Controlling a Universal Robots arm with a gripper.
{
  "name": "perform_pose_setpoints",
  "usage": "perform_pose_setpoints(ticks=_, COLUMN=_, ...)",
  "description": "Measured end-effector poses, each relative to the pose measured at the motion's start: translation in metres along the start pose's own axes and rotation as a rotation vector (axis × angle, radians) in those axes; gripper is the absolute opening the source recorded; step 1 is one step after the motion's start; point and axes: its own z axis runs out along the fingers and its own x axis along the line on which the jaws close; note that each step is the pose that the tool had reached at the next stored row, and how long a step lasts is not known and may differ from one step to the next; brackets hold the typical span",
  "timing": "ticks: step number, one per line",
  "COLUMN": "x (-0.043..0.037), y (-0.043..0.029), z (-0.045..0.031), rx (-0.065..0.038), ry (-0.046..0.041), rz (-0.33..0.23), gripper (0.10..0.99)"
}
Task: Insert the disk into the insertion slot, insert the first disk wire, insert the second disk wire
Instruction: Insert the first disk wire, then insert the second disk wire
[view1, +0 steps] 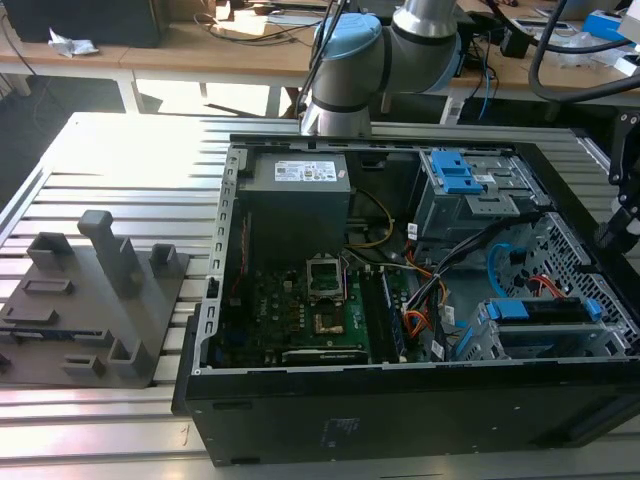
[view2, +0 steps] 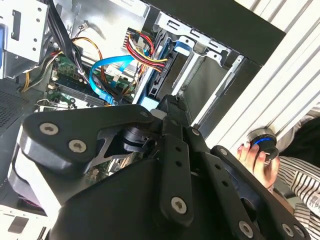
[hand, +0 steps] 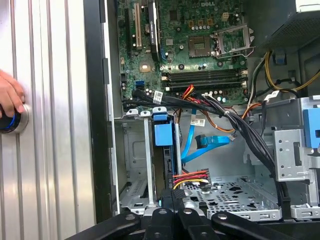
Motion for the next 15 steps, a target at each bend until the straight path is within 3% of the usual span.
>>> perform_pose_setpoints(ticks=9, x=0.0, y=0.0016, z=0.0001, rx=0.0, ry=0.0001, rz=0.0, gripper=0.106)
perform_pose_setpoints(ticks=12, x=0.0005, y=0.0095, z=0.0012, rx=0.0, ry=-0.0001, rz=0.0, gripper=0.106)
perform_pose_setpoints(ticks=14, x=0.0019, y=0.0316, z=0.0028, rx=0.0, ry=-0.0001, rz=0.0, gripper=0.106)
perform_pose_setpoints(ticks=15, x=0.0022, y=0.0367, z=0.0031, rx=0.0, ry=-0.0002, rz=0.0, gripper=0.106)
